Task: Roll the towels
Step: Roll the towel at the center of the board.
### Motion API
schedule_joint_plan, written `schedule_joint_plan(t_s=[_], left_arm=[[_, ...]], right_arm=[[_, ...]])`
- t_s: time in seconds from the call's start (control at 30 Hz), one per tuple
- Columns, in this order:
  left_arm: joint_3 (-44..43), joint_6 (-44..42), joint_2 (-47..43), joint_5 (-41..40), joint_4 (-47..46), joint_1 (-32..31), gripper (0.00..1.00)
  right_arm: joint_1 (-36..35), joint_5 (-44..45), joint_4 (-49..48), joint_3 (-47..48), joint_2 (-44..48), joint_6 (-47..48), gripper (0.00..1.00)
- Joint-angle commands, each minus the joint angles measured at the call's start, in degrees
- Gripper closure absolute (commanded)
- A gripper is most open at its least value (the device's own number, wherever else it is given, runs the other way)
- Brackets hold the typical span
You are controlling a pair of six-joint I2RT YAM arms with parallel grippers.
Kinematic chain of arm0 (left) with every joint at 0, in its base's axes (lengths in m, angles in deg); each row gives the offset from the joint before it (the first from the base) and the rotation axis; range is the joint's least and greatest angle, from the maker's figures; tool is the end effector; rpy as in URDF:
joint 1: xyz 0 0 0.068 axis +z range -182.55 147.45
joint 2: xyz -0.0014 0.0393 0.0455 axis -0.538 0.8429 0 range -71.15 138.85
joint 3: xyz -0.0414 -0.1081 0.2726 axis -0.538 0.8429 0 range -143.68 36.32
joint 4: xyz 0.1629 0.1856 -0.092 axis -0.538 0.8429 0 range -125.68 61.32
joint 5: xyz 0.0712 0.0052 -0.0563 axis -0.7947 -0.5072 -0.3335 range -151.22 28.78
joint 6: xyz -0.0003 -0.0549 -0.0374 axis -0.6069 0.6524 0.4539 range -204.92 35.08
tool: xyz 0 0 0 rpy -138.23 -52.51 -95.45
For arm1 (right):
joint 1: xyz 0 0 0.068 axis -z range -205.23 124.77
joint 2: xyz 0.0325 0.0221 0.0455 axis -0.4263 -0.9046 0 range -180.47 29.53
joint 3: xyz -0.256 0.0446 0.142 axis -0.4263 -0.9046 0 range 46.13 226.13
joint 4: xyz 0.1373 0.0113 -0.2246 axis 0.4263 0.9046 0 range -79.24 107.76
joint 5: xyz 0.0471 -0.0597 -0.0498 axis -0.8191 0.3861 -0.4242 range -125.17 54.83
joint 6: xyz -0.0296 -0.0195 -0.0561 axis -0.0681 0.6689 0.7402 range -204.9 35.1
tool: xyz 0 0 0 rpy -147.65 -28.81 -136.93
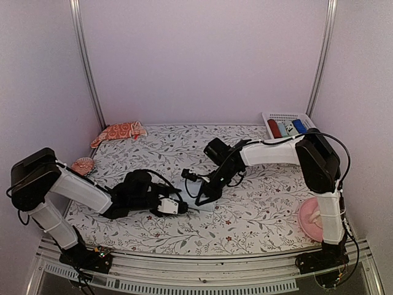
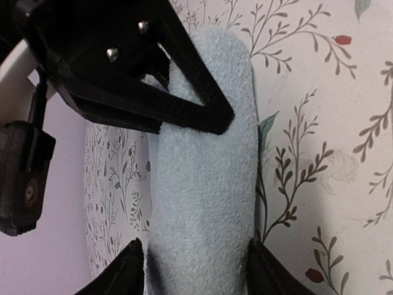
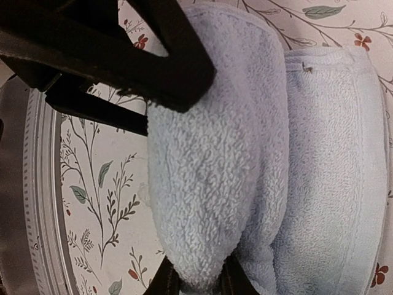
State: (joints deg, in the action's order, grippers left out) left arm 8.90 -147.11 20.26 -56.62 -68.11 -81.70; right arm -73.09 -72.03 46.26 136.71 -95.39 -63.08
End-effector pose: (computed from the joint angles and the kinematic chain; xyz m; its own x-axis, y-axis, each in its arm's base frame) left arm 0.1910 -0.2275 0.1393 0.5468 0.7157 -0.4346 0.6754 -0.0703 0.7341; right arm 0.2872 0.3643 0.1509 -0.3127 -0.7887 -0.5293 -0.9137 0.0974 0.3947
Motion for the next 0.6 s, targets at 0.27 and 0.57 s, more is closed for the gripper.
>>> schedule_joint_plan(t_s=[0.27,0.57], left_arm=[[-2.9,-2.0,3.5,-2.8,3.3,-2.4,0.83],[-10.6,2.4,3.6,2.0,22.9,0.5,1.0]], right_arm=[[-0.2,-1.4,3.7,0.1,-2.5,-0.9,0.74],[0.5,1.7,2.4,-1.2,2.4,-0.8,0.47]])
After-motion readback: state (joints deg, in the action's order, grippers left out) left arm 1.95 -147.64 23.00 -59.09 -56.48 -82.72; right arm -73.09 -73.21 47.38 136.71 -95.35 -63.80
